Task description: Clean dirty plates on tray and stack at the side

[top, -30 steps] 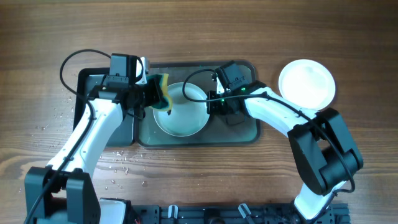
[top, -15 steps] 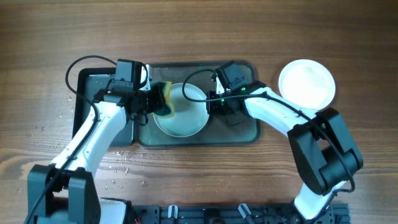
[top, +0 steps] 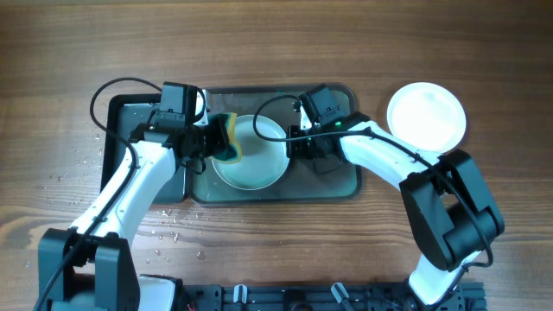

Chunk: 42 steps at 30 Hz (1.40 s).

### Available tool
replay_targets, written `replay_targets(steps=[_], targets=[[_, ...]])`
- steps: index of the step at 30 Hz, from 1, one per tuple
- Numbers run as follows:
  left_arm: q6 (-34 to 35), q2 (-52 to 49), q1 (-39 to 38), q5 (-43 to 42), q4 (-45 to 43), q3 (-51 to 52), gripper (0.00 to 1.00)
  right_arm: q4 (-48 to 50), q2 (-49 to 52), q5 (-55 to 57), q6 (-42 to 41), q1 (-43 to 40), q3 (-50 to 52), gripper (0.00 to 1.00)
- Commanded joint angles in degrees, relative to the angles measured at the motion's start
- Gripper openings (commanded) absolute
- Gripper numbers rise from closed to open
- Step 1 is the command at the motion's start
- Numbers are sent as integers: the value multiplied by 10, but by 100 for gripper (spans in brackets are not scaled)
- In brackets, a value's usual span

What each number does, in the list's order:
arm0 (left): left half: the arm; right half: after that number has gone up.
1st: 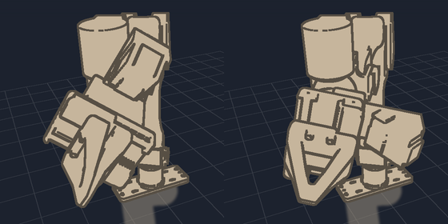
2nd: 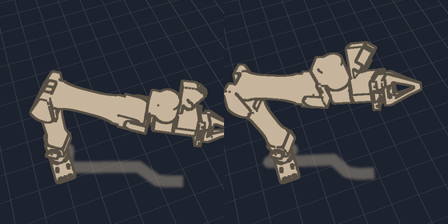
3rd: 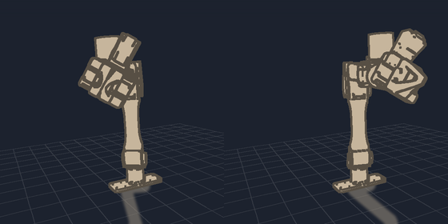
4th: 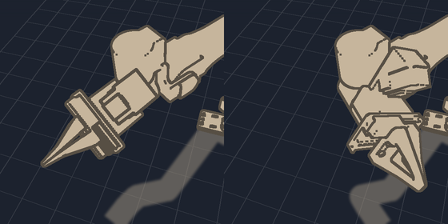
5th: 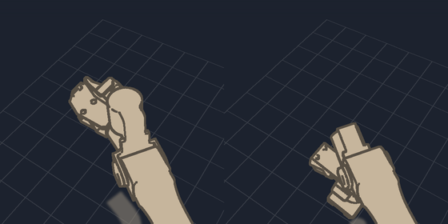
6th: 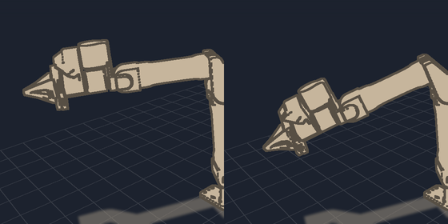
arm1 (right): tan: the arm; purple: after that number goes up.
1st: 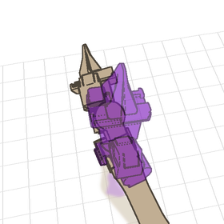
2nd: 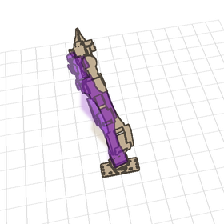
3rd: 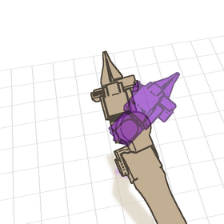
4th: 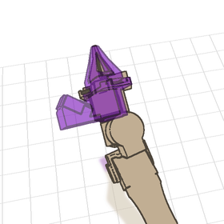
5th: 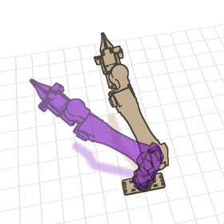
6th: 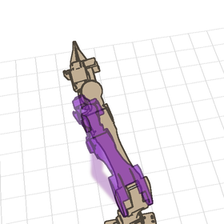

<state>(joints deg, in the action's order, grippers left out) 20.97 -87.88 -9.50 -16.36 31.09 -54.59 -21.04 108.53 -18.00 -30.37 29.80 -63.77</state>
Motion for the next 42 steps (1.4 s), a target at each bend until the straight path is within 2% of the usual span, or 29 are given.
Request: replay_targets(steps=[1,5,9,14,25,42], targets=[[10,-2,-2,10,-2,4,4,3,8,-9,0,0,5,4],[23,-3,-16,15,-3,4,4,3,8,-9,0,0,5,4],[33,-3,-42,74,-3,4,4,3,8,-9,0,0,5,4],[53,-3,-67,101,-8,4,4,2,8,1,0,0,5,4],[65,-20,-68,100,-12,4,4,-5,8,4,3,0,5,4],[63,-142,-68,68,-42,4,4,-4,8,4,4,0,5,4]])
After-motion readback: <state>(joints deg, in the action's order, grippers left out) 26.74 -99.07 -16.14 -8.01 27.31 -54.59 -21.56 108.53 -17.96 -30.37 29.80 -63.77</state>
